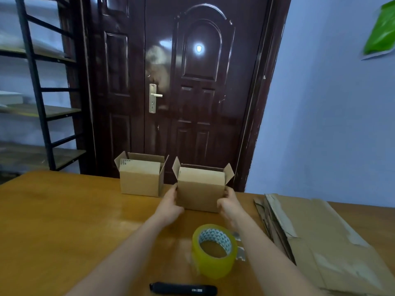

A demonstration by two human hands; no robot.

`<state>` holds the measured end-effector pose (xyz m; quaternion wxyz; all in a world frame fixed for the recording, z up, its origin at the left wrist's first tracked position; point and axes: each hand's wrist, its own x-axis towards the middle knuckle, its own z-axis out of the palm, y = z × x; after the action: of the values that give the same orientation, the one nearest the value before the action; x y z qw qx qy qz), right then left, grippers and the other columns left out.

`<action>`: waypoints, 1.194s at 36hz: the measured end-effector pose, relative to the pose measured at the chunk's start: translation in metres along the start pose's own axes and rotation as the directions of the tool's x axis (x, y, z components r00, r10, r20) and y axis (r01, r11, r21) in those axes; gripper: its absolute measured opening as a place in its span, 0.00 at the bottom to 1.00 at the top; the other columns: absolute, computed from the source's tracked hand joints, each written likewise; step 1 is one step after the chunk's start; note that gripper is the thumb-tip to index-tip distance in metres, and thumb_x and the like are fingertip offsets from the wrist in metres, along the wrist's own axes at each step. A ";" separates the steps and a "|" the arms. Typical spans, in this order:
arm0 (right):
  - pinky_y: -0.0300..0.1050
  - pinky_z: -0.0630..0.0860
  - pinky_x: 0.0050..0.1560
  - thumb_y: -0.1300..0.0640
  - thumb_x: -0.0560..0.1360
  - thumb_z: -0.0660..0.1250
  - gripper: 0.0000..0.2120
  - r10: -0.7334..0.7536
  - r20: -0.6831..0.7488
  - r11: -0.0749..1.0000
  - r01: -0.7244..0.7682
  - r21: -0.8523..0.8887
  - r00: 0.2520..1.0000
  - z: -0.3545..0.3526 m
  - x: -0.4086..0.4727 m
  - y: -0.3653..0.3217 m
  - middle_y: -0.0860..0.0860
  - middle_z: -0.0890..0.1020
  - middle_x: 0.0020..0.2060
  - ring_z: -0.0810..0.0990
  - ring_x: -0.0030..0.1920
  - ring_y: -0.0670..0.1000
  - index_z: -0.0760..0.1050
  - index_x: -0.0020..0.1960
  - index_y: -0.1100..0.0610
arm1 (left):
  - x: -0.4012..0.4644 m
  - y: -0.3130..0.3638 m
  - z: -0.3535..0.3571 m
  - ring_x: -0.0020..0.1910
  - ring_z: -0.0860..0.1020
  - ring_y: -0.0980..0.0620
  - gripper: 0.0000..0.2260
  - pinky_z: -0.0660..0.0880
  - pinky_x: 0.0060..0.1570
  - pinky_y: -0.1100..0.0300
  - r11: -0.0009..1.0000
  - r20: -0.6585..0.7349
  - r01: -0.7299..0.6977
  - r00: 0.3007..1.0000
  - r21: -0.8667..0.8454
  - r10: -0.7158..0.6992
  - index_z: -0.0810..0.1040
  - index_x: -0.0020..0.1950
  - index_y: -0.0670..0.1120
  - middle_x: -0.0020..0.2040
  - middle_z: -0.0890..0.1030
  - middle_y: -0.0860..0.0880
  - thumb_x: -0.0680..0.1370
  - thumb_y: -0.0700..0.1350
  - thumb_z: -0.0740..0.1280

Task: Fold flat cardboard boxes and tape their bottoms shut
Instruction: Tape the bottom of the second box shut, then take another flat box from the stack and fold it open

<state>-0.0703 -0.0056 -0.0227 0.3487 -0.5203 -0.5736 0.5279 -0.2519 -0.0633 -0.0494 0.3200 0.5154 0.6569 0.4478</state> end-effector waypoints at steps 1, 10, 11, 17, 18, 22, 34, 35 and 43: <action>0.54 0.73 0.62 0.72 0.71 0.58 0.33 -0.001 0.001 1.000 0.001 0.012 1.000 0.000 0.003 0.000 0.52 0.72 0.60 0.72 0.60 0.55 0.57 0.73 0.53 | 0.002 -0.002 0.000 0.74 0.60 0.47 0.38 0.68 0.68 0.48 1.000 -0.004 -0.007 1.000 -0.005 0.007 0.50 0.78 0.50 0.76 0.60 0.46 0.74 0.31 0.65; 0.55 0.71 0.65 0.69 0.71 0.59 0.34 0.026 0.057 0.999 -0.024 -0.040 0.998 0.014 0.027 -0.008 0.54 0.72 0.62 0.71 0.62 0.56 0.56 0.75 0.54 | 0.025 -0.005 -0.008 0.74 0.61 0.46 0.35 0.65 0.70 0.49 1.000 -0.073 -0.004 0.997 -0.027 0.002 0.52 0.78 0.48 0.75 0.61 0.47 0.75 0.34 0.65; 0.55 0.71 0.65 0.69 0.71 0.59 0.34 0.021 0.059 0.999 -0.018 -0.041 0.998 0.016 0.029 -0.008 0.54 0.72 0.64 0.71 0.63 0.56 0.56 0.75 0.54 | 0.027 -0.005 -0.009 0.74 0.61 0.46 0.35 0.65 0.70 0.49 1.000 -0.074 -0.004 0.997 -0.030 0.002 0.52 0.78 0.48 0.75 0.61 0.47 0.75 0.33 0.65; 0.51 0.70 0.65 0.69 0.72 0.59 0.35 0.012 0.069 0.999 -0.009 -0.051 0.998 0.023 0.029 -0.011 0.54 0.71 0.66 0.70 0.65 0.55 0.55 0.76 0.52 | 0.031 -0.008 -0.015 0.75 0.59 0.47 0.37 0.64 0.71 0.49 0.998 -0.034 0.016 0.999 -0.059 -0.018 0.49 0.78 0.49 0.76 0.59 0.46 0.76 0.33 0.64; 0.50 0.70 0.65 0.68 0.72 0.60 0.36 0.016 0.074 0.998 -0.011 -0.064 0.997 0.023 0.029 -0.011 0.53 0.71 0.66 0.70 0.65 0.54 0.54 0.76 0.51 | 0.031 -0.008 -0.016 0.75 0.58 0.46 0.37 0.63 0.71 0.49 0.998 -0.032 0.021 0.999 -0.056 -0.023 0.48 0.79 0.49 0.77 0.58 0.46 0.76 0.34 0.64; 0.52 0.67 0.68 0.66 0.73 0.61 0.38 0.036 0.057 0.995 -0.030 -0.100 0.998 0.020 0.025 -0.009 0.55 0.64 0.72 0.66 0.69 0.56 0.48 0.78 0.52 | 0.024 -0.009 -0.013 0.75 0.58 0.46 0.37 0.62 0.71 0.50 1.000 -0.077 0.014 0.997 -0.011 -0.015 0.47 0.79 0.49 0.77 0.58 0.47 0.77 0.35 0.65; 0.46 0.65 0.66 0.63 0.78 0.60 0.23 -0.064 -0.105 0.953 0.030 -0.302 0.992 -0.023 -0.011 -0.033 0.58 0.68 0.70 0.67 0.69 0.57 0.64 0.72 0.63 | -0.019 0.017 -0.006 0.66 0.71 0.49 0.24 0.73 0.60 0.55 0.920 -0.175 -0.053 0.976 0.388 0.129 0.65 0.72 0.44 0.69 0.71 0.46 0.77 0.41 0.66; 0.45 0.65 0.65 0.62 0.78 0.61 0.22 -0.088 -0.109 0.940 0.047 -0.337 0.990 -0.029 -0.016 -0.035 0.58 0.69 0.70 0.67 0.69 0.57 0.65 0.71 0.63 | -0.023 0.023 -0.003 0.67 0.71 0.49 0.24 0.73 0.61 0.55 0.902 -0.155 -0.067 0.977 0.427 0.146 0.64 0.72 0.44 0.69 0.71 0.46 0.78 0.42 0.66; 0.45 0.65 0.66 0.60 0.77 0.59 0.23 -0.246 -0.094 0.771 0.136 -0.623 0.965 -0.082 -0.058 -0.056 0.56 0.70 0.69 0.69 0.68 0.55 0.65 0.72 0.61 | -0.044 0.084 0.028 0.65 0.70 0.47 0.22 0.73 0.60 0.51 0.655 0.084 -0.243 0.961 0.716 0.265 0.64 0.70 0.45 0.67 0.70 0.47 0.78 0.48 0.63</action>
<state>0.0072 -0.0367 0.0563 0.2614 -0.5867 -0.7313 0.2296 -0.1829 -0.0927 0.0149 0.0178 0.6795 0.7051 0.2019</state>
